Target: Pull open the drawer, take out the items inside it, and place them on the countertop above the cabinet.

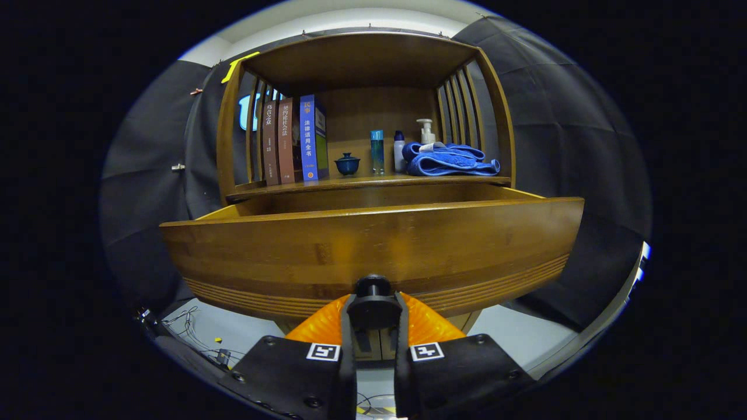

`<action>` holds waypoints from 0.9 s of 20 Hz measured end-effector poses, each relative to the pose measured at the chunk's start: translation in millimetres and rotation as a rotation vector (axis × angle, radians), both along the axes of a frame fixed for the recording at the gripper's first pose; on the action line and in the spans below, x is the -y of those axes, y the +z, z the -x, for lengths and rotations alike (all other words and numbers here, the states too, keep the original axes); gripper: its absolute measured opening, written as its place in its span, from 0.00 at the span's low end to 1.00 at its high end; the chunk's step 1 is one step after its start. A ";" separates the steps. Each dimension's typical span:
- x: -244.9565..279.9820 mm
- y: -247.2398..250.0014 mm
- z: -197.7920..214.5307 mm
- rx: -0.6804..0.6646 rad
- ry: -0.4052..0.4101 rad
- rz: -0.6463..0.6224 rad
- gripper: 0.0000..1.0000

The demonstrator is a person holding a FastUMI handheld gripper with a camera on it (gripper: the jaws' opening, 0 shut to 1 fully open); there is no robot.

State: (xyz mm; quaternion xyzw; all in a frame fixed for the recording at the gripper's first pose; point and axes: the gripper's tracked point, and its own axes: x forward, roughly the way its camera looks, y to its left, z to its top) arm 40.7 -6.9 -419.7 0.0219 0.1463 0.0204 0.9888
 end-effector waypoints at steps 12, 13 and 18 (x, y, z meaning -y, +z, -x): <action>-7.9 -20.3 27.5 -0.049 0.055 -0.073 0.85; -6.4 -14.0 26.7 -0.025 0.045 -0.095 0.98; -0.5 38.2 47.1 0.038 0.079 -0.076 0.99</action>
